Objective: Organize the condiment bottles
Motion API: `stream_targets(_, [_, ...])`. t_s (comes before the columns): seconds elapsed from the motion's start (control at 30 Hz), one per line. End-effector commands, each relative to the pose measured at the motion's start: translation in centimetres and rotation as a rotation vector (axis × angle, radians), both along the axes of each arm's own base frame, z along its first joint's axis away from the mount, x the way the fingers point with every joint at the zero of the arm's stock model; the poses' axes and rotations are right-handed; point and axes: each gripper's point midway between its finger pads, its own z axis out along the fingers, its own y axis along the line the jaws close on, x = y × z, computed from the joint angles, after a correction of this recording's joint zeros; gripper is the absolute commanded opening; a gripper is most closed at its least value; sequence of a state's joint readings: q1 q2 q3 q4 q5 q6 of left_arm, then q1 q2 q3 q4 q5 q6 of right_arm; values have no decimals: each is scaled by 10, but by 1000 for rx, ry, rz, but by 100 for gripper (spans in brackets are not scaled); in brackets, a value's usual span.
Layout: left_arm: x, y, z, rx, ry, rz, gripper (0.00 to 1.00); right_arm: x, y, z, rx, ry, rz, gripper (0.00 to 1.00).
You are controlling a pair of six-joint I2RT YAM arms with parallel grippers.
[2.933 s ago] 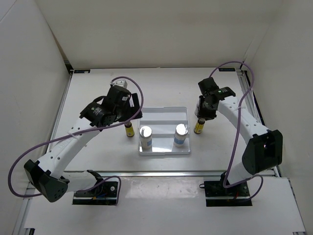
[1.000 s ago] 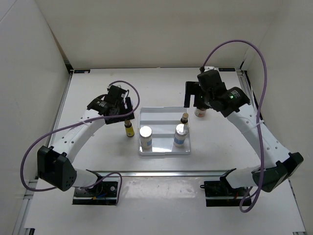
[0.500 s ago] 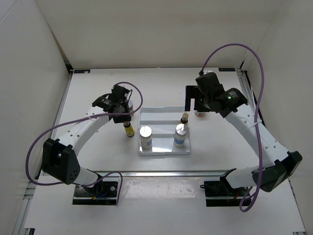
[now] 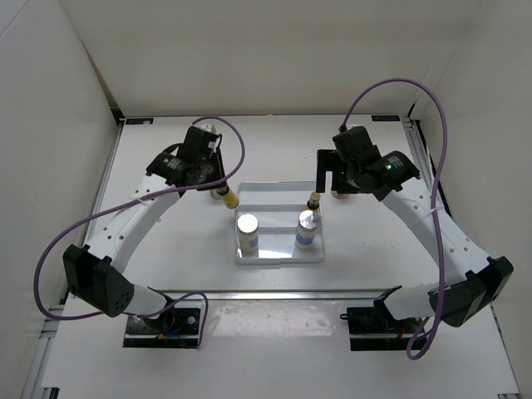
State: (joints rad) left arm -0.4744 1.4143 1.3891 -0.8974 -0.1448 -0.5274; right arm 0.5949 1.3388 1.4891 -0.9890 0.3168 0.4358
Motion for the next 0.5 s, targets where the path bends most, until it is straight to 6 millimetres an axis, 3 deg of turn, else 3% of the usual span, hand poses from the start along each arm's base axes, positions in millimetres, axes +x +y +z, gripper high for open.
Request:
stream_targets(0.0, [1,-24,61,-79,-157,-63,11,0,-8,8,-4,-35,-17,99])
stream_targets(0.13, [7,-43,47,-59,-118,-107,11,-2,-9,7,-10,-27,-16,99])
stream_targets(0.23, [8,-58,22,-42,-50,-144,11,-2,-13,6,-16,-18,-26,99])
stream_targets(0.47, [7,-73,-15,22,26,-171,11,-6,-19,7,-15,-20,-35,99])
